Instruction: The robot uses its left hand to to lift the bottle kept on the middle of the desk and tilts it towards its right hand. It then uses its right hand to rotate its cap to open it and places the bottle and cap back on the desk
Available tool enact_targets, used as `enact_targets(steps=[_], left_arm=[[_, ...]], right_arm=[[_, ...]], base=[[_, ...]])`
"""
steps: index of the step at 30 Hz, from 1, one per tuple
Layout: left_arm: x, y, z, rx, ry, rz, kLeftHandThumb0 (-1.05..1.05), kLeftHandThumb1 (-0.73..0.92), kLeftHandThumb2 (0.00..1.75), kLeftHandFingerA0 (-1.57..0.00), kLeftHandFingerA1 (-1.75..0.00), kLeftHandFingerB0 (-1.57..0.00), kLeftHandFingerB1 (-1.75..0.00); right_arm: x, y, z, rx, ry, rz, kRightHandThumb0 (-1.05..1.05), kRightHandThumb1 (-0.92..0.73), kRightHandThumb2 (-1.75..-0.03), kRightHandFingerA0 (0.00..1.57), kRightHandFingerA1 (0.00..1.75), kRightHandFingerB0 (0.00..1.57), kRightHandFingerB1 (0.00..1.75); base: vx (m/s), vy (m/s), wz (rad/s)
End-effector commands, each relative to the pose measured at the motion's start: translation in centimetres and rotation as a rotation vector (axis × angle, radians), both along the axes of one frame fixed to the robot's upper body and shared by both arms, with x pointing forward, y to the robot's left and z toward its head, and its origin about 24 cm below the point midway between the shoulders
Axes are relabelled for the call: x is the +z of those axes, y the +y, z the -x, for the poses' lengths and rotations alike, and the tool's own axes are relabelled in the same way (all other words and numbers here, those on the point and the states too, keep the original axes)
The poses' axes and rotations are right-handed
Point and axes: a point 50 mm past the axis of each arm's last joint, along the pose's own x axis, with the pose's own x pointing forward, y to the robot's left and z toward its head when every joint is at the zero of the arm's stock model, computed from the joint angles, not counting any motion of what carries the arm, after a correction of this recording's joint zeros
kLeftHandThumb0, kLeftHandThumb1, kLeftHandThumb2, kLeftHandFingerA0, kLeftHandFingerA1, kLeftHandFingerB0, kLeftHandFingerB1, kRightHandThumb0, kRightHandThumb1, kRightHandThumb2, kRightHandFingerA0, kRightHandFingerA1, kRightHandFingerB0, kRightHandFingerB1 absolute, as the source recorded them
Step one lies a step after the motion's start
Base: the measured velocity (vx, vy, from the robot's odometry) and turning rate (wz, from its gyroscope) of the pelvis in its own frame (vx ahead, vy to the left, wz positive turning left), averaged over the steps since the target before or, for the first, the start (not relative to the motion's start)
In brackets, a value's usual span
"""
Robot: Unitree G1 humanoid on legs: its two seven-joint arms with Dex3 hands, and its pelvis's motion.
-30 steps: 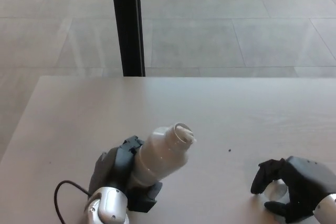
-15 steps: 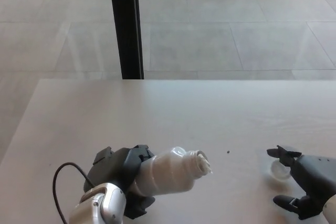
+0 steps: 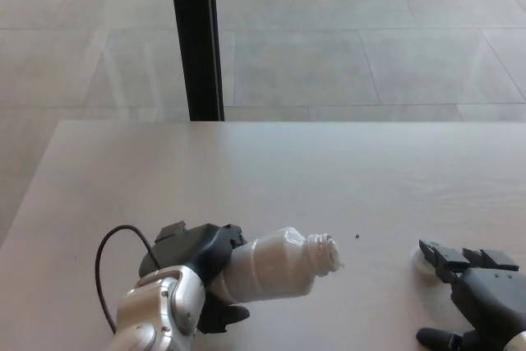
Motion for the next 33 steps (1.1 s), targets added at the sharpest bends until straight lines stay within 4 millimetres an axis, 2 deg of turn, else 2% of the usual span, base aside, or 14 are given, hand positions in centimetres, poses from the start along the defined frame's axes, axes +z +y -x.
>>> enact_targets(steps=[1,6,9,11,15,18,19,20,24,26,28,29,30,33], left_arm=[[-1.9,2.7,-0.6,0.052,0.367,-0.187,-0.30,0.75,0.62,-0.74,-0.72,-0.63,-0.60],[-1.0,3.3,-1.9,0.083,0.363,-0.266,-0.17,0.78,0.63,-0.78,-1.36,-0.62,-0.69],[-0.1,3.6,-2.6,0.162,0.409,-0.235,-0.09,0.70,0.76,-0.67,-1.71,-0.57,-1.27],[0.3,3.8,-3.1,0.150,0.431,-0.276,-0.12,0.78,0.63,-0.77,-1.55,-0.64,-1.25],[0.9,3.5,-3.5,0.125,0.429,-0.347,-0.25,0.83,0.69,-0.67,-1.04,-0.59,-0.63],[1.3,3.3,-3.6,0.114,0.428,-0.367,-0.24,0.83,0.70,-0.63,-0.90,-0.54,-0.61],[1.2,3.2,-3.7,0.108,0.433,-0.373,-0.23,0.81,0.66,-0.62,-1.14,-0.49,-0.60],[1.0,3.2,-3.6,0.136,0.440,-0.364,-0.25,0.80,0.67,-0.61,-1.21,-0.44,-0.58],[0.6,3.0,-3.6,0.148,0.456,-0.385,-0.29,0.82,0.66,-0.62,-1.04,-0.40,-0.54],[0.4,2.5,-3.2,0.166,0.446,-0.393,-0.34,0.79,0.68,-0.63,-1.22,-0.51,-0.63],[0.5,2.3,-3.1,0.162,0.448,-0.399,-0.34,0.78,0.70,-0.66,-1.30,-0.59,-0.73],[0.3,1.8,-2.9,0.162,0.450,-0.389,-0.31,0.76,0.66,-0.67,-1.42,-0.50,-0.60],[0.2,1.7,-2.8,0.139,0.451,-0.380,-0.29,0.76,0.65,-0.69,-1.36,-0.44,-0.53],[-0.2,1.7,-2.7,0.118,0.450,-0.398,-0.32,0.75,0.61,-0.81,-1.08,-0.60,-0.54]], right_arm=[[-2.1,-0.5,1.8,0.026,0.082,0.012,-0.96,-0.57,-0.87,0.00,0.19,0.08,0.14],[-2.1,-0.9,2.0,0.023,0.068,-0.007,-0.93,-0.56,-0.87,0.00,0.19,0.10,0.21],[-2.1,-1.2,2.1,0.017,0.054,-0.014,-0.93,-0.55,-0.85,0.00,0.16,0.02,0.27],[-1.9,-1.2,2.0,0.014,0.037,-0.022,-0.90,-0.53,-0.84,0.00,0.17,0.09,0.34],[-1.8,-1.1,2.2,0.015,-0.007,-0.060,-0.66,-0.59,-0.75,0.00,0.06,0.10,0.43],[-1.6,-1.1,2.2,0.016,-0.030,-0.085,-0.82,-0.50,-0.82,0.00,0.17,0.13,0.48],[-1.4,-1.1,2.2,0.013,-0.040,-0.097,-0.64,-0.66,-0.60,0.00,0.23,0.17,0.43],[-1.2,-1.0,2.2,0.010,-0.055,-0.112,-0.74,-0.49,-0.84,0.00,0.24,0.15,0.52],[-1.0,-0.9,2.3,0.012,-0.104,-0.148,-0.58,-0.62,-0.60,0.00,0.43,0.25,0.45],[-1.0,-0.7,2.5,0.016,-0.128,-0.158,-0.60,-0.47,-0.84,0.01,0.51,0.23,0.55],[-0.9,-0.7,2.4,0.021,-0.148,-0.168,-0.55,-0.63,-0.59,0.00,0.62,0.31,0.47],[-0.8,-0.7,2.5,0.015,-0.168,-0.180,-0.41,-0.43,-0.94,0.00,0.56,0.25,0.59],[-0.8,-0.6,2.5,0.014,-0.174,-0.189,-0.55,-0.64,-0.61,0.00,0.70,0.34,0.50],[-0.8,-0.5,2.5,0.013,-0.198,-0.207,-0.52,-0.62,-0.57,0.01,0.73,0.36,0.50]], base=[[0.00,0.000,0.00],[0.00,0.000,0.00],[0.00,0.000,0.00],[0.00,0.000,0.00],[0.00,0.000,0.00],[0.00,0.000,0.00],[0.00,0.000,0.00],[0.00,0.000,0.00],[0.00,0.000,0.00],[0.00,0.000,0.00],[0.00,0.000,0.00],[0.00,0.000,0.00],[0.00,0.000,0.00],[0.00,0.000,0.00]])
